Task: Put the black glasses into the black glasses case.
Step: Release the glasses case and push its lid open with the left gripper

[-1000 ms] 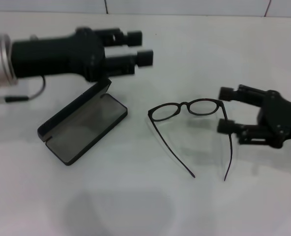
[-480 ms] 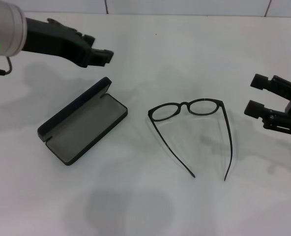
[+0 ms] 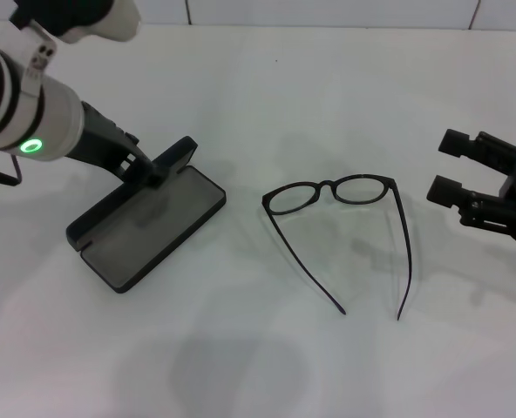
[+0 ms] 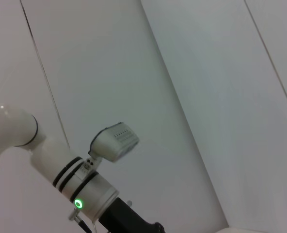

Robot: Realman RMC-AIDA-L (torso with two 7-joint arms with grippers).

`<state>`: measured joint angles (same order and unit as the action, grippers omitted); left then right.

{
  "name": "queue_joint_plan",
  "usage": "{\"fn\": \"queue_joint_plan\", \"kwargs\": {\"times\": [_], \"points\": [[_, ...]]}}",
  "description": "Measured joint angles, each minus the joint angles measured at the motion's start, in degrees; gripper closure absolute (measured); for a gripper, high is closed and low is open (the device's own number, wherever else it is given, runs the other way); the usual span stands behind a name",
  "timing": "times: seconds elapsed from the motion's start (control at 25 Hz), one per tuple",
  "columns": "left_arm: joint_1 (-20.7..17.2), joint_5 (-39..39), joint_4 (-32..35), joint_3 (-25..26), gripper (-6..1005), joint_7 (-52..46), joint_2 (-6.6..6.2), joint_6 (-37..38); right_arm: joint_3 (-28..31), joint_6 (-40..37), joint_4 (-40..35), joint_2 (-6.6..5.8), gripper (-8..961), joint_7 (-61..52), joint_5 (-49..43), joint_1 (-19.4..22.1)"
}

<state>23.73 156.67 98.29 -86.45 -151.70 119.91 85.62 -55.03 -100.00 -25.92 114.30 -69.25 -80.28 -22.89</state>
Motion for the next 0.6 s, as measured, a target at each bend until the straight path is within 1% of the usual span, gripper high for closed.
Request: {"fn": "queue_joint_plan", "kwargs": {"times": [0.44,0.6], "points": [[0.6,0.8,-5.0,-0.9,532,0.2,-0.09,-1.5,0.0,0.1,0.2,0.19,82,0.0,-0.1,0.5],[1.6,2.0,-8.7,-1.1,550,0.4,-0.18,-3.3,-0.4,-0.1,0.6,0.22,82,0.1,-0.1,0.3]]}}
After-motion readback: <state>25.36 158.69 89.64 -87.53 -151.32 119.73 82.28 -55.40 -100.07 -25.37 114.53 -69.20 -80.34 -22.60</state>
